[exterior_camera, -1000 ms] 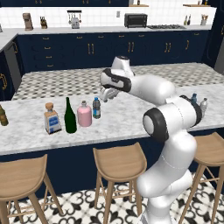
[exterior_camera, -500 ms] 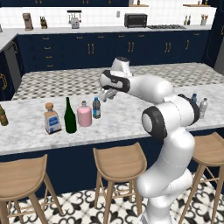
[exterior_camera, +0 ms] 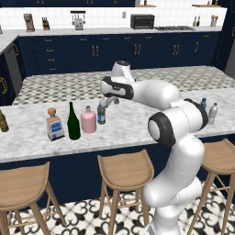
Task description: Move the plastic bottles in the middle to the plastics group, and the glass bottles in the middle to the glass group.
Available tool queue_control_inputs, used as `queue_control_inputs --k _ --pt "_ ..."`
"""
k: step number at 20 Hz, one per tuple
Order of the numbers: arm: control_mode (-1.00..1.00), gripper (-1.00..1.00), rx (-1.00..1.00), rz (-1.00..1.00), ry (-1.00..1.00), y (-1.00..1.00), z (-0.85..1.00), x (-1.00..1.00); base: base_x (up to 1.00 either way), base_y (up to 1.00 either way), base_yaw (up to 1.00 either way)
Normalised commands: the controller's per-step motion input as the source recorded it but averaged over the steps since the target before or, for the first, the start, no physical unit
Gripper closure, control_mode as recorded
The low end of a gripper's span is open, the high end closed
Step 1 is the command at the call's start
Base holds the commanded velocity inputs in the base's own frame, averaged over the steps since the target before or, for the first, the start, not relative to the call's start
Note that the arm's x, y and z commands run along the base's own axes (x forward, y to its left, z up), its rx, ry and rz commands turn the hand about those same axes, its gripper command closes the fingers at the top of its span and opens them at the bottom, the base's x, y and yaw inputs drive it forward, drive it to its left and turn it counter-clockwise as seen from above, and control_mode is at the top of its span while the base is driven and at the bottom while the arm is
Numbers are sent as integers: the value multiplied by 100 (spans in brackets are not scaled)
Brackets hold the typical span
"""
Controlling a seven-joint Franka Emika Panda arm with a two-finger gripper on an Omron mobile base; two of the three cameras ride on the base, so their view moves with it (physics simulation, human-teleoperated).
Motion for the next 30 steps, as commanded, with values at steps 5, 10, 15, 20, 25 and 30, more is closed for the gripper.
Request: queue_control_inputs --k 5,10,15,20,25,30 --pt "-100 -100 -1 -5 0 0 0 16 0 0 0" --pt "-100 -100 -3 -12 0 2 0 10 0 0 0" --pt "-100 -100 0 -14 0 3 0 0 0 0 0" --pt "-100 -100 0 0 0 2 -1 5 0 0 0" --pt "-100 -100 0 2 0 6 -15 38 0 0 0" --pt "-100 -100 0 5 0 5 -18 47 0 0 0"
